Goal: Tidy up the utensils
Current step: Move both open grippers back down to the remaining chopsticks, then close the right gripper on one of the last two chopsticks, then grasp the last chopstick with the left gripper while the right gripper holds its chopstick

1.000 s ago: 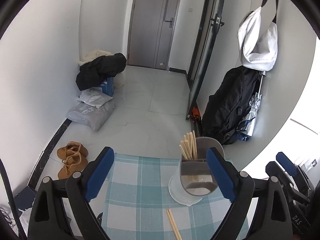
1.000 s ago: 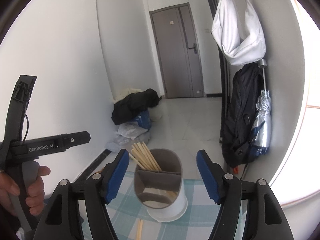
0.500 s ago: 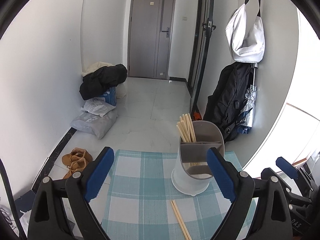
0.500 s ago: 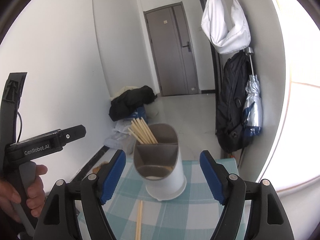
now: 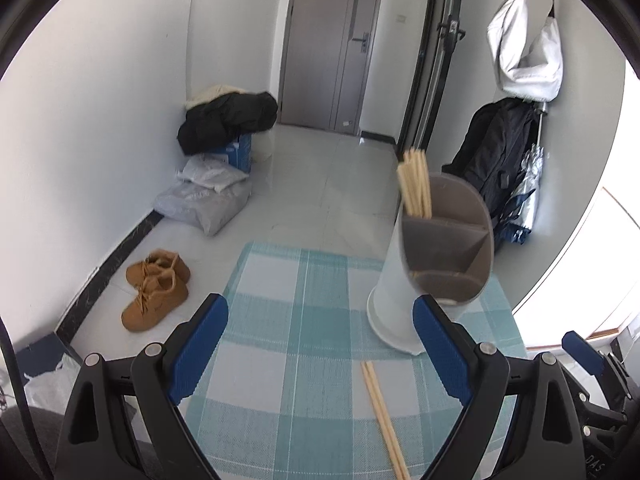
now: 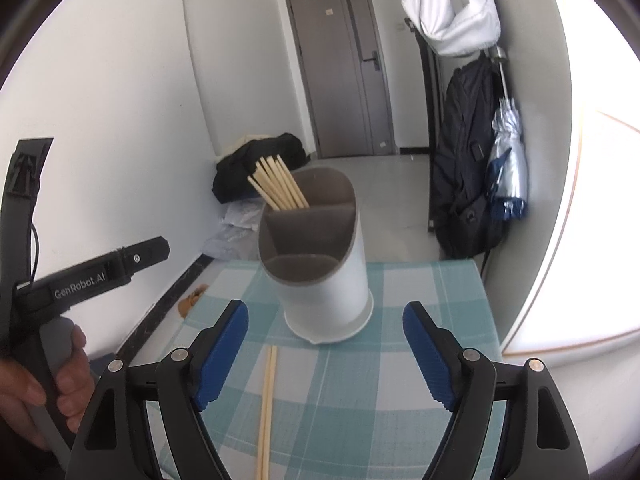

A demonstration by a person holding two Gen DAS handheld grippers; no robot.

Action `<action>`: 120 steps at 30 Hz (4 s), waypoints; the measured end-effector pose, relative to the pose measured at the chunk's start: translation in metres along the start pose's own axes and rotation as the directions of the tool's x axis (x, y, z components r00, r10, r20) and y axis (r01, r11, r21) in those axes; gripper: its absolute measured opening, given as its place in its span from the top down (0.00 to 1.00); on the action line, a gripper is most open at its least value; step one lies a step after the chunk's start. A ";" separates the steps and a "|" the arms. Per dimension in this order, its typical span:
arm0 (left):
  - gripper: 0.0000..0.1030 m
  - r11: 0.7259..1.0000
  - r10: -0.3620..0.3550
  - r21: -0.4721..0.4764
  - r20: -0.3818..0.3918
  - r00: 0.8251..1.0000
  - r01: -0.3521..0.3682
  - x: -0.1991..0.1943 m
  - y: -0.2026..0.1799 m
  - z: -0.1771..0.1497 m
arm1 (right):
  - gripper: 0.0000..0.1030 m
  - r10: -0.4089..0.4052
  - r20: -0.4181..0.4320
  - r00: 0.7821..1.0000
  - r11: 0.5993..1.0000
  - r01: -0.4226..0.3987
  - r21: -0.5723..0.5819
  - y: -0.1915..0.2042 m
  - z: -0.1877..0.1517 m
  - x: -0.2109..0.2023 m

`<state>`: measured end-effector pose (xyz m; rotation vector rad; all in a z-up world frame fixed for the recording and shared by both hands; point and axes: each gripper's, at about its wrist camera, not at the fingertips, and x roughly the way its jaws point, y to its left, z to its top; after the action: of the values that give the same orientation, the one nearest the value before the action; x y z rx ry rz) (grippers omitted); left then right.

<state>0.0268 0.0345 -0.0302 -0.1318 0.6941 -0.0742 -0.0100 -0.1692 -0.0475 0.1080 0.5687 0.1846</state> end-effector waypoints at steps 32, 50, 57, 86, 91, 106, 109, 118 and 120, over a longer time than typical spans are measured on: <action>0.12 0.989 0.043 -0.131 -0.207 0.977 -0.072 0.051 0.057 0.001 | 0.52 -0.025 -0.472 0.881 0.978 -0.076 -0.193 0.048 -0.059 0.135; 0.12 0.964 0.073 -0.231 -0.237 0.969 -0.129 0.058 0.090 0.002 | 0.66 -0.062 -0.466 0.883 0.942 -0.102 -0.319 0.085 -0.054 0.153; 0.12 0.958 0.106 -0.232 -0.256 0.961 -0.168 0.065 0.098 -0.003 | 0.95 -0.018 -0.498 0.867 0.954 -0.134 -0.269 0.093 -0.049 0.155; 0.12 0.995 -0.046 -0.100 -0.407 0.912 0.006 0.083 0.029 -0.028 | 0.95 0.219 -0.246 0.944 0.940 -0.137 0.312 -0.034 -0.009 0.083; 0.12 0.995 -0.080 -0.094 -0.492 0.867 0.038 0.099 0.009 -0.036 | 0.95 0.238 -0.181 0.954 0.898 -0.145 0.416 -0.065 -0.005 0.072; 0.35 0.990 0.141 0.085 -0.518 0.844 -0.113 0.115 -0.029 -0.040 | 0.95 0.172 -0.057 0.983 0.846 -0.118 0.519 -0.119 -0.005 0.045; 0.56 0.990 0.143 0.061 -0.522 0.841 -0.130 0.116 -0.036 -0.038 | 0.95 0.168 -0.047 0.985 0.839 -0.118 0.531 -0.122 -0.006 0.039; 0.99 0.998 0.053 0.004 -0.536 0.843 -0.061 0.117 -0.047 -0.035 | 0.95 0.172 -0.026 0.985 0.824 -0.129 0.551 -0.129 -0.008 0.027; 0.99 0.999 0.045 0.000 -0.521 0.853 -0.052 0.113 -0.047 -0.034 | 0.95 0.167 -0.021 0.986 0.834 -0.130 0.537 -0.127 -0.007 0.022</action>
<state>0.0905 -0.0283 -0.1205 -0.1076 1.2442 -0.0564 0.0229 -0.2884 -0.0841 0.6970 0.6685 0.1770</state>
